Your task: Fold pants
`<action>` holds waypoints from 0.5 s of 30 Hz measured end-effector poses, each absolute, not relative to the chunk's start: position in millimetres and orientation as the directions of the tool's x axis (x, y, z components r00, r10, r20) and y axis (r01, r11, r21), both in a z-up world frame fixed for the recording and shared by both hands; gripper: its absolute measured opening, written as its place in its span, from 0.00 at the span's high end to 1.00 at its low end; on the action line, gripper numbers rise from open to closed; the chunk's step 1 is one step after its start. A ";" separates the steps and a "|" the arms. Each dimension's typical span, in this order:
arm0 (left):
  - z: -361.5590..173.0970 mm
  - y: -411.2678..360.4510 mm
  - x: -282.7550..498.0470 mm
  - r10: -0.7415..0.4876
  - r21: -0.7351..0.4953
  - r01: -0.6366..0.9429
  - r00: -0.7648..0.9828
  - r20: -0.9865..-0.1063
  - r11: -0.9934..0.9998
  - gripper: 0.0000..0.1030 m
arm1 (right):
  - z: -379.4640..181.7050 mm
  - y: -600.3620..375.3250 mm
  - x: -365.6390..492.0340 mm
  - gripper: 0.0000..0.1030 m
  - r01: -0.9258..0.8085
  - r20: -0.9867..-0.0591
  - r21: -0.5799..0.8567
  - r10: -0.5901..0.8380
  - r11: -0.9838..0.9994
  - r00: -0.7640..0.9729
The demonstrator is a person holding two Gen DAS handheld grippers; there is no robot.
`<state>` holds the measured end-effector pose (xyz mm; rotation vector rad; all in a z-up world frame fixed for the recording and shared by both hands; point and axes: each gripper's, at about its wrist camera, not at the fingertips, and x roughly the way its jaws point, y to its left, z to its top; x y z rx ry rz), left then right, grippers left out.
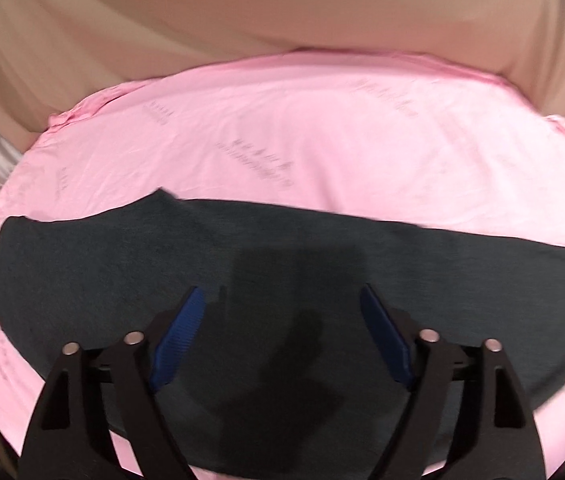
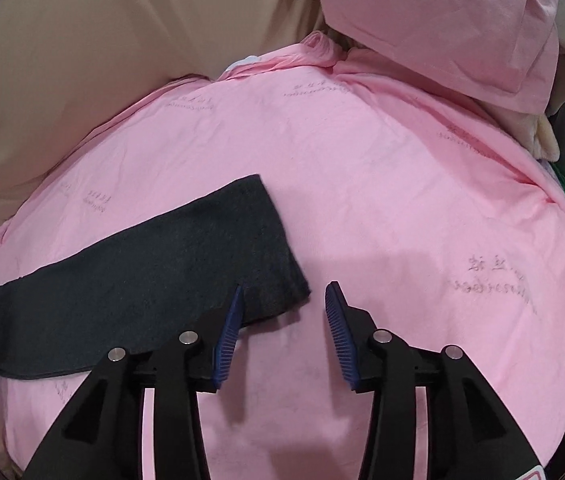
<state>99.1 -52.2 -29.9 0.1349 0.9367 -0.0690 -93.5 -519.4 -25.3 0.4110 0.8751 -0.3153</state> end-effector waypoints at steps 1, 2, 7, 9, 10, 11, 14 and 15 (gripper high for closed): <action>-27.1 -59.3 92.3 -0.026 0.072 0.140 0.595 -0.804 0.987 0.17 | -28.2 -516.4 -89.0 0.48 0.431 -0.798 0.205 -0.105 0.878 0.594; -24.9 -67.9 84.6 -0.050 0.061 0.164 0.599 -0.799 0.985 0.16 | -32.0 -517.4 -84.7 0.44 0.436 -0.804 0.196 -0.111 0.878 0.585; -30.2 -111.0 62.8 -0.148 0.021 0.280 0.570 -0.808 0.960 0.15 | -47.1 -513.3 -68.2 0.29 0.436 -0.807 0.164 -0.133 0.885 0.575; -35.8 -129.6 57.4 -0.192 -0.004 0.326 0.547 -0.815 0.945 0.15 | -47.6 -507.4 -65.1 0.28 0.439 -0.810 0.131 -0.159 0.889 0.564; -39.7 -136.7 58.1 -0.193 0.002 0.337 0.543 -0.817 0.941 0.15 | -47.6 -506.4 -64.3 0.29 0.439 -0.808 0.131 -0.162 0.889 0.567; -45.8 -144.8 59.7 -0.179 0.019 0.339 0.542 -0.821 0.940 0.15 | -46.8 -506.3 -64.3 0.38 0.436 -0.803 0.141 -0.155 0.889 0.576; -64.5 -157.9 65.1 -0.158 0.020 0.328 0.507 -0.848 0.945 0.15 | -44.5 -514.5 -66.6 0.82 0.448 -0.793 0.209 -0.118 0.869 0.598; -73.0 -157.4 69.5 -0.158 0.004 0.317 0.482 -0.862 0.948 0.14 | -42.9 -518.2 -68.5 0.86 0.446 -0.786 0.264 -0.077 0.855 0.614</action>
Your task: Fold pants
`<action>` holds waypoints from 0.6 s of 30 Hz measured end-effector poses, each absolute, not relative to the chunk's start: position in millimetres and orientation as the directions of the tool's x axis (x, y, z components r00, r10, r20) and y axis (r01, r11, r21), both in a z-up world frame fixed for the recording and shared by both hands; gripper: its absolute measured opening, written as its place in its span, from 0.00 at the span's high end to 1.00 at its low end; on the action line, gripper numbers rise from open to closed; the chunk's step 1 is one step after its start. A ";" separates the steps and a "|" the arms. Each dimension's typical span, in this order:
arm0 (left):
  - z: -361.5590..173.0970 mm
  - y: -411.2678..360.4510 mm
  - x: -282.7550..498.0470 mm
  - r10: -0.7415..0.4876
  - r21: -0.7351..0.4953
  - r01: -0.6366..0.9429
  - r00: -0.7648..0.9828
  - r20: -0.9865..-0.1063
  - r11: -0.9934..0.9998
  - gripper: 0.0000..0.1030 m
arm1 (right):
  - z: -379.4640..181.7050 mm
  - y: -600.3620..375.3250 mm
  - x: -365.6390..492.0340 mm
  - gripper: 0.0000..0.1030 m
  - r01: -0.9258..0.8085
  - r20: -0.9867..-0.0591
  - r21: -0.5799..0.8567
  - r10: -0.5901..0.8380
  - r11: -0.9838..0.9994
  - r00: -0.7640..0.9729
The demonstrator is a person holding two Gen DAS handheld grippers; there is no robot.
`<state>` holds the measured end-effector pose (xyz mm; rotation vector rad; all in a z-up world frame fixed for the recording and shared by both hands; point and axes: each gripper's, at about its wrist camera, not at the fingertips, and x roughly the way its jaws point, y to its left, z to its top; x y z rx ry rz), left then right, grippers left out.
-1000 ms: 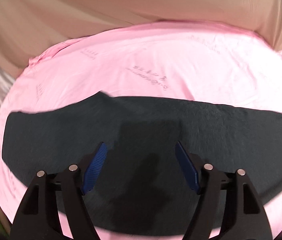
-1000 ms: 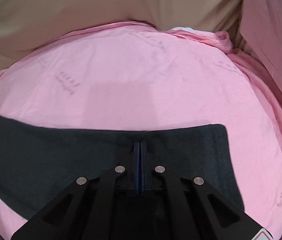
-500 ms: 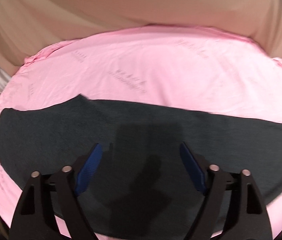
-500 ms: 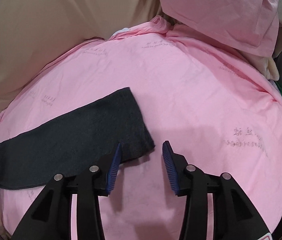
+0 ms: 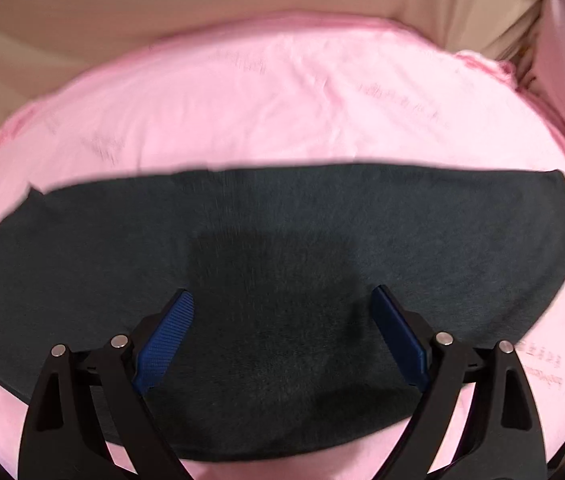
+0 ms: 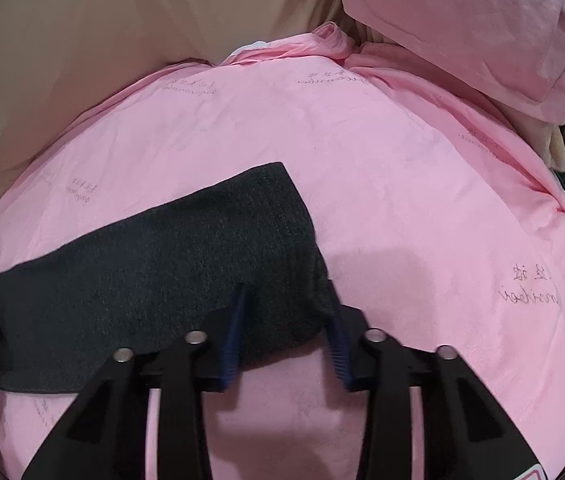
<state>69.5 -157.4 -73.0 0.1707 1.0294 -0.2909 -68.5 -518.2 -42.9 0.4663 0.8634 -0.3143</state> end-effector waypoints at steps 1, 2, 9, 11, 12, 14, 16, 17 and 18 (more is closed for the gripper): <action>-76.5 -154.4 72.3 -0.161 -0.001 0.313 0.485 -0.859 0.950 0.13 | -40.3 -519.0 -69.7 0.87 0.451 -0.781 0.274 -0.076 0.849 0.620; -75.6 -152.9 71.3 -0.155 0.012 0.313 0.502 -0.851 0.950 0.13 | -32.5 -514.7 -70.7 0.87 0.444 -0.770 0.283 -0.075 0.850 0.634; -49.7 -111.1 57.0 -0.176 -0.023 0.278 0.541 -0.822 0.960 0.14 | 53.8 -415.5 -54.3 0.88 0.221 -0.645 0.312 0.035 0.924 0.764; -38.9 -89.3 51.8 -0.175 -0.028 0.258 0.566 -0.806 0.966 0.14 | 70.1 -368.4 -38.8 0.88 0.127 -0.625 0.310 0.102 0.942 0.774; -34.9 -79.3 50.6 -0.178 -0.036 0.251 0.571 -0.801 0.967 0.14 | 73.9 -348.8 -32.4 0.88 0.090 -0.620 0.308 0.128 0.947 0.774; -28.8 -53.0 48.0 -0.185 -0.056 0.235 0.574 -0.798 0.970 0.14 | 78.1 -297.2 -15.5 0.88 -0.010 -0.615 0.297 0.199 0.955 0.763; -27.2 -29.8 45.4 -0.183 -0.064 0.223 0.573 -0.799 0.973 0.14 | 73.8 -241.2 3.0 0.88 -0.109 -0.623 0.286 0.271 0.952 0.733; -27.6 -15.1 44.9 -0.177 -0.062 0.215 0.574 -0.799 0.975 0.14 | 69.7 -221.2 9.4 0.88 -0.141 -0.629 0.284 0.295 0.948 0.719; -28.9 -3.1 43.6 -0.168 -0.056 0.208 0.575 -0.801 0.976 0.14 | 63.6 -197.7 16.9 0.88 -0.174 -0.640 0.283 0.321 0.943 0.698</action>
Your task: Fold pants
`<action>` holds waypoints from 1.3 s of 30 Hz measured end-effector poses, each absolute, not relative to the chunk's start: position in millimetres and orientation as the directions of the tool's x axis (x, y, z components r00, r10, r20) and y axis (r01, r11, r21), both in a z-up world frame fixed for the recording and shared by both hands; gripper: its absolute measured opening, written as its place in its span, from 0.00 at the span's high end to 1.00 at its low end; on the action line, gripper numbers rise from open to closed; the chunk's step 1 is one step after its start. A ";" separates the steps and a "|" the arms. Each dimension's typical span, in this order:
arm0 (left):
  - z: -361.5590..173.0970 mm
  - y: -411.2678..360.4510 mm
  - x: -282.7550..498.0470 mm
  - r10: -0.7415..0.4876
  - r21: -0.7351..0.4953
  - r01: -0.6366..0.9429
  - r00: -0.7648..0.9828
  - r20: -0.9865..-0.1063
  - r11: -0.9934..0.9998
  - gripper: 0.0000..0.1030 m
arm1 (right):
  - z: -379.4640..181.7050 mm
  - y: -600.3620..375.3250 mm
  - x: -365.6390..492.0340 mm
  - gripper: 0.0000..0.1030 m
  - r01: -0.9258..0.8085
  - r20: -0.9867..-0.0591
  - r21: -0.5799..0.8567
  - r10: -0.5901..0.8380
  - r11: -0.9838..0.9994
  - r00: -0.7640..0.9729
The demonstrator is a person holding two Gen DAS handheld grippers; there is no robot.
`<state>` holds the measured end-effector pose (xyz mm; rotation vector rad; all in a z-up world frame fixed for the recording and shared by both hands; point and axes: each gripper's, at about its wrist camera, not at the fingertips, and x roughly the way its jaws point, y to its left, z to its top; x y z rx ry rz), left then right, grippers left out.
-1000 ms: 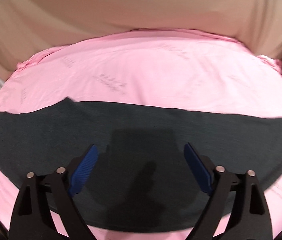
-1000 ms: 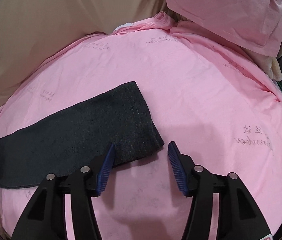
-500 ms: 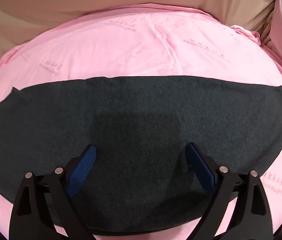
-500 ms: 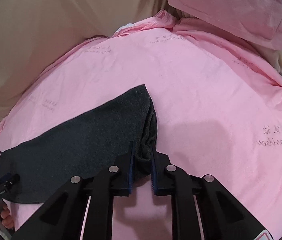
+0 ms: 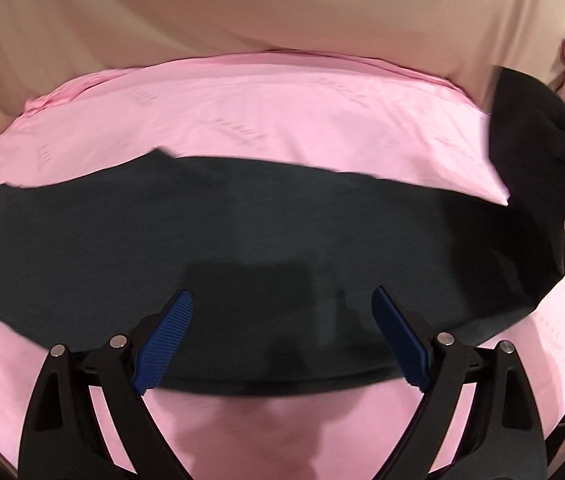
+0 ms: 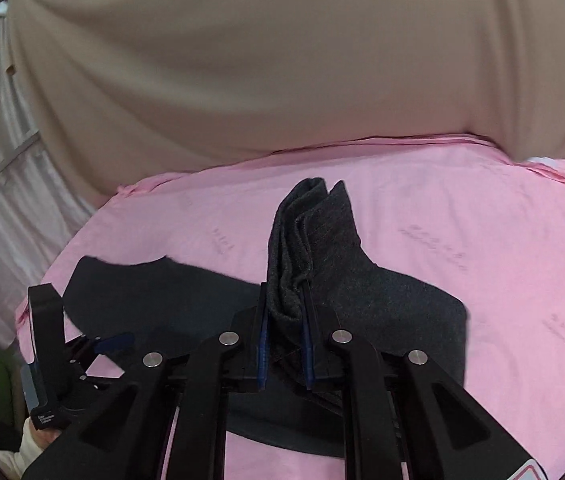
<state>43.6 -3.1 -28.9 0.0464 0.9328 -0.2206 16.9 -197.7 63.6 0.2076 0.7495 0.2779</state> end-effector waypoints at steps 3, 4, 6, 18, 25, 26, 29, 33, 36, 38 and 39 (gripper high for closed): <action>-36.1 34.8 43.0 -0.134 -0.034 0.181 0.575 -0.807 0.983 0.14 | 37.8 -133.2 36.8 0.88 -0.256 -0.680 0.284 0.382 0.924 0.625; -39.1 43.9 42.2 -0.124 -0.030 0.171 0.575 -0.809 0.985 0.14 | 25.5 -111.2 42.8 0.88 -0.276 -0.703 0.278 0.390 0.920 0.595; -48.0 69.4 40.7 -0.097 -0.017 0.145 0.566 -0.818 0.989 0.14 | 3.4 -82.0 51.9 0.88 -0.295 -0.743 0.249 0.377 0.923 0.553; -52.1 128.4 27.7 -0.160 -0.110 0.119 0.586 -0.794 0.987 0.13 | -27.6 -53.4 36.6 0.59 -0.332 -0.787 0.205 0.357 0.921 0.504; -52.6 140.9 26.5 -0.172 -0.152 0.083 0.583 -0.794 0.985 0.11 | -27.1 -44.4 30.6 0.55 -0.359 -0.780 0.138 0.324 0.923 0.535; -52.6 142.1 26.2 -0.168 -0.153 0.075 0.582 -0.796 0.985 0.11 | -28.7 -47.0 32.7 0.57 -0.354 -0.779 0.155 0.334 0.922 0.531; -51.7 147.0 20.8 -0.162 -0.152 0.067 0.580 -0.798 0.986 0.11 | -40.4 -48.4 43.6 0.79 -0.335 -0.796 0.176 0.334 0.926 0.505; -50.1 153.2 17.5 -0.154 -0.149 0.057 0.584 -0.797 0.987 0.11 | -40.9 -44.1 44.4 0.96 -0.351 -0.795 0.209 0.367 0.913 0.482; -48.0 156.1 17.3 -0.166 -0.163 0.058 0.585 -0.794 0.985 0.10 | -31.5 -28.8 33.3 0.95 -0.426 -0.789 0.165 0.378 0.890 0.484; -49.8 155.8 20.8 -0.177 -0.176 0.059 0.578 -0.796 0.983 0.10 | -43.7 -22.7 39.0 0.91 -0.421 -0.825 0.110 0.319 0.900 0.467; -50.7 155.6 22.2 -0.175 -0.176 0.054 0.575 -0.799 0.983 0.10 | -45.1 -23.8 37.3 0.91 -0.420 -0.818 0.106 0.319 0.901 0.478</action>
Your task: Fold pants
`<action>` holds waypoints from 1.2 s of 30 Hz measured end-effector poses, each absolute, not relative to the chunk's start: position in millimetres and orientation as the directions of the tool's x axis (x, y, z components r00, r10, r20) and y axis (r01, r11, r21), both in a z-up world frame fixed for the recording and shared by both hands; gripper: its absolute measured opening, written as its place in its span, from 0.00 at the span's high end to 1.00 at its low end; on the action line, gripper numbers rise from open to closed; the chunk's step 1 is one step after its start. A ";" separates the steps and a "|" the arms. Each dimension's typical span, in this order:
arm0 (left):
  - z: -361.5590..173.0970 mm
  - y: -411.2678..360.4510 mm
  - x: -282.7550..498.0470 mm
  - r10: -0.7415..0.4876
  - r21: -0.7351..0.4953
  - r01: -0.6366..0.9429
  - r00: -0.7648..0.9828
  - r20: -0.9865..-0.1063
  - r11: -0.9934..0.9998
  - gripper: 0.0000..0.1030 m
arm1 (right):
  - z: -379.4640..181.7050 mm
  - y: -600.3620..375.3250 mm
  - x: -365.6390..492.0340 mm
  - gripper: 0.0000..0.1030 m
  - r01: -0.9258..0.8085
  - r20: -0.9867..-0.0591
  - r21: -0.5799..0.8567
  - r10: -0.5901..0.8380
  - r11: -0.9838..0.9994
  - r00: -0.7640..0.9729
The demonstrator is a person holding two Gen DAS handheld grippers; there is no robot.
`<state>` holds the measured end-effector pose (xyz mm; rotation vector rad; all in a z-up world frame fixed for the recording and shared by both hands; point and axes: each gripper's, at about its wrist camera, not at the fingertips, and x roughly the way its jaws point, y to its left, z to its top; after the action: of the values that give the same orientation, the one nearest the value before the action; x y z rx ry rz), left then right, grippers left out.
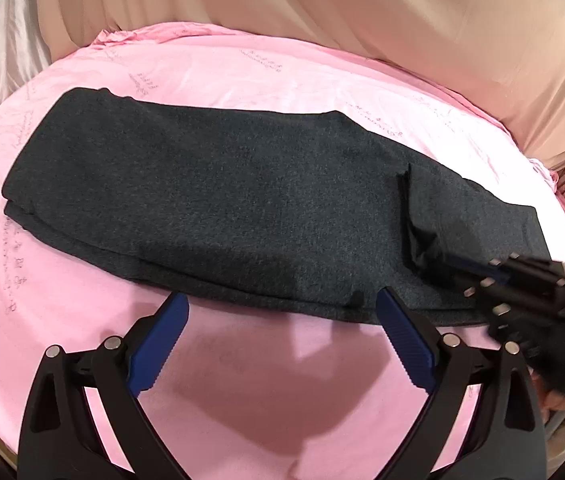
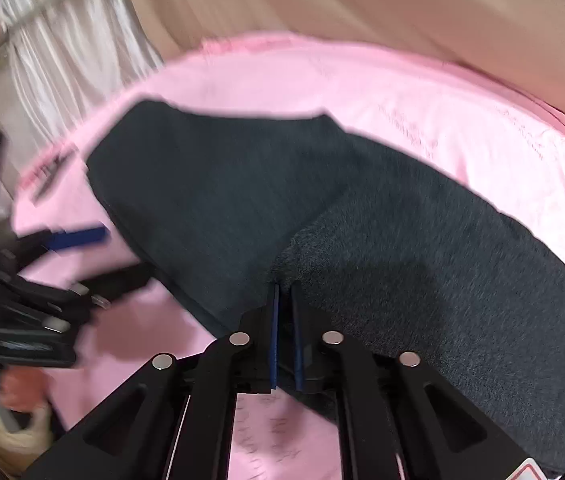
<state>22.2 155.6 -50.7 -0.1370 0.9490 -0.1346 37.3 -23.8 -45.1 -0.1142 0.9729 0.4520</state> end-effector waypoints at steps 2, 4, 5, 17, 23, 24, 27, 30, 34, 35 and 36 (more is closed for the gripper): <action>-51.0 157.2 21.8 -0.170 -0.175 0.048 0.573 -0.801 0.983 0.10 | -41.4 -23.6 32.7 0.89 -0.422 -0.808 0.084 0.309 0.903 0.501; -50.1 159.2 19.5 -0.170 -0.173 0.049 0.576 -0.800 0.984 0.10 | -42.6 -20.5 31.2 0.81 -0.427 -0.812 0.044 0.281 0.903 0.511; -49.8 160.0 19.0 -0.167 -0.171 0.048 0.578 -0.799 0.984 0.10 | -44.9 -18.8 32.7 0.81 -0.429 -0.818 0.032 0.270 0.903 0.508; -51.3 167.0 22.2 -0.188 -0.208 0.029 0.561 -0.806 0.978 0.10 | -47.0 -10.7 36.5 0.73 -0.464 -0.827 0.057 0.302 0.884 0.474; -49.1 168.7 20.0 -0.173 -0.198 0.016 0.562 -0.809 0.980 0.10 | -34.8 -10.2 33.1 0.62 -0.406 -0.840 0.098 0.294 0.909 0.456; -48.0 168.3 19.5 -0.170 -0.195 0.015 0.564 -0.808 0.981 0.10 | -30.7 -13.1 31.2 0.62 -0.395 -0.835 0.104 0.295 0.913 0.464; -44.5 164.4 19.4 -0.160 -0.184 0.015 0.566 -0.809 0.983 0.10 | -19.6 -32.8 22.9 0.50 -0.333 -0.825 0.062 0.236 0.941 0.514; -40.6 160.5 19.2 -0.153 -0.176 0.015 0.568 -0.808 0.984 0.10 | -7.1 -87.1 9.5 0.49 -0.215 -0.791 0.088 0.200 0.973 0.579; -37.7 159.3 17.9 -0.136 -0.164 0.003 0.569 -0.811 0.986 0.07 | -6.7 -217.6 -21.2 0.47 0.124 -0.740 0.239 0.098 0.963 0.665; -37.9 157.8 18.6 -0.133 -0.163 -0.002 0.569 -0.811 0.987 0.07 | -13.8 -254.4 -32.7 0.47 0.208 -0.734 0.303 0.088 0.930 0.674; -38.4 155.6 19.9 -0.133 -0.164 -0.005 0.568 -0.812 0.986 0.07 | -22.5 -282.9 -41.6 0.47 0.265 -0.739 0.350 0.090 0.899 0.668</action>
<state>19.9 155.6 -38.4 -0.1542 0.9646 -0.0755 -41.6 -282.9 -22.5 0.4569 0.8408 -0.1026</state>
